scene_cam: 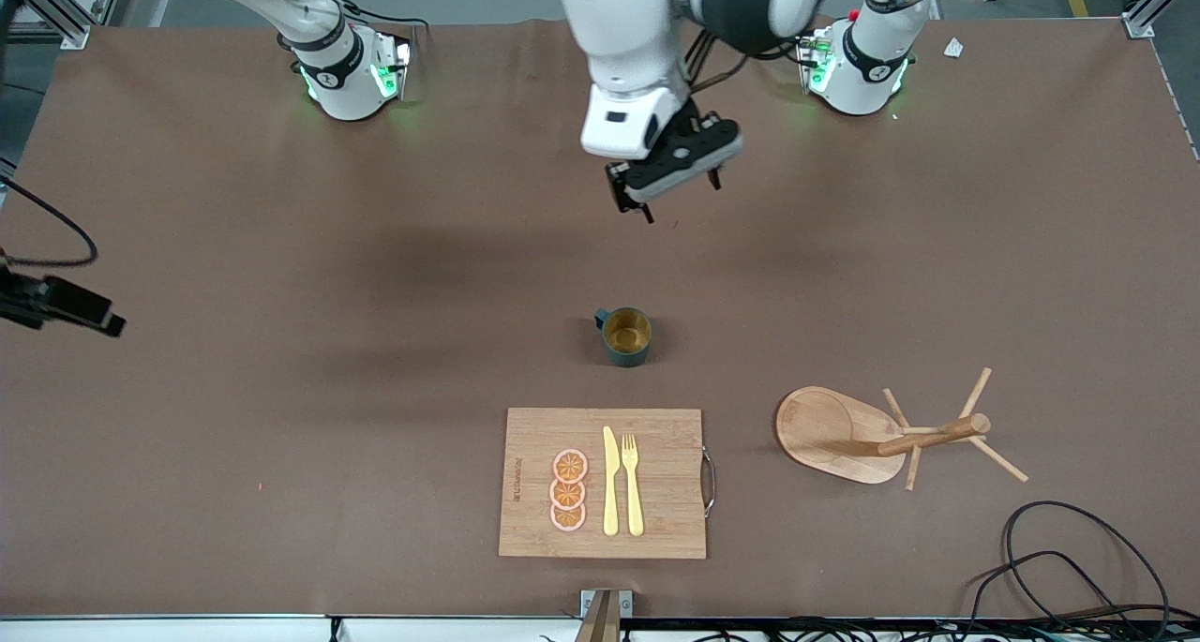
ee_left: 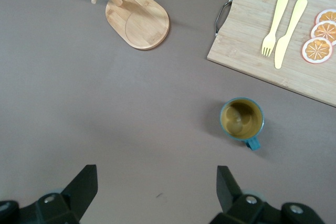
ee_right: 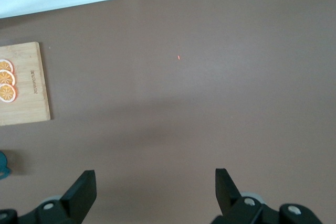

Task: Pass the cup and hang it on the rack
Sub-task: 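Lower the left gripper over the mug handle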

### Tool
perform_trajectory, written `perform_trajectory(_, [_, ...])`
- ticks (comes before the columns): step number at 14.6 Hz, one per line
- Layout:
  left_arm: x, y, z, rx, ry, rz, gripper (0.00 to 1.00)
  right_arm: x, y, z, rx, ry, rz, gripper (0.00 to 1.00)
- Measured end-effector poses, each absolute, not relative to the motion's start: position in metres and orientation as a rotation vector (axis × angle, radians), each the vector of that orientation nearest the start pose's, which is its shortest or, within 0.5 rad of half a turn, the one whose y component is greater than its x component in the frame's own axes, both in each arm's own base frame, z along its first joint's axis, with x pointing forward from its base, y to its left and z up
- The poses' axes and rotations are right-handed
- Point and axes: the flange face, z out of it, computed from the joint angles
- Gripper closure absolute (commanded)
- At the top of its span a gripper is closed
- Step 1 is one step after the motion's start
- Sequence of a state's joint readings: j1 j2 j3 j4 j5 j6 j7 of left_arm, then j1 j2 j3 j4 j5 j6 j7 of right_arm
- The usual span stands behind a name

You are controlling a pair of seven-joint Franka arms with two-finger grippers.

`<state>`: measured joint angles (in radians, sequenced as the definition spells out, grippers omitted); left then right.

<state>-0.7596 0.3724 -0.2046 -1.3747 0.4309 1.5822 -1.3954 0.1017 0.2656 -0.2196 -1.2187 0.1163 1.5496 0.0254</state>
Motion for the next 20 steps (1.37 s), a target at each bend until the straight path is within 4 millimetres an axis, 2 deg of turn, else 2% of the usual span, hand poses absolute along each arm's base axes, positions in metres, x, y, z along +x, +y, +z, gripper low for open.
perform_trajectory(2, [0.406, -0.528, 0.470, -2.722, -0.598, -0.468, 0.00, 0.611, -0.041, 0.648, -3.087, 0.187, -0.124, 0.00])
perform_trajectory(4, [0.388, -0.552, 0.437, -2.673, -0.656, -0.546, 0.00, 0.596, -0.039, 0.651, -3.087, 0.176, -0.122, 0.00])
perform_trajectory(6, [0.378, -0.571, 0.412, -2.665, -0.671, -0.597, 0.00, 0.586, -0.035, 0.645, -3.079, 0.161, -0.116, 0.00])
perform_trajectory(9, [0.379, -0.596, 0.377, -2.665, -0.629, -0.646, 0.00, 0.568, -0.031, 0.630, -3.065, 0.150, -0.144, 0.00])
perform_trajectory(11, [0.382, -0.605, 0.352, -2.635, -0.613, -0.683, 0.00, 0.557, -0.032, 0.627, -3.062, 0.150, -0.143, 0.00])
perform_trajectory(14, [0.385, -0.610, 0.331, -2.606, -0.634, -0.730, 0.00, 0.551, -0.032, 0.629, -3.077, 0.141, -0.144, 0.00])
perform_trajectory(17, [0.392, -0.619, 0.295, -2.623, -0.811, -0.802, 0.01, 0.545, -0.034, 0.625, -3.123, 0.116, -0.074, 0.00])
perform_trajectory(19, [0.395, -0.623, 0.265, -2.619, -0.875, -0.863, 0.14, 0.538, -0.032, 0.629, -3.128, 0.107, -0.010, 0.00])
perform_trajectory(20, [0.396, -0.624, 0.254, -2.617, -0.894, -0.885, 0.16, 0.536, -0.032, 0.633, -3.129, 0.105, 0.002, 0.00])
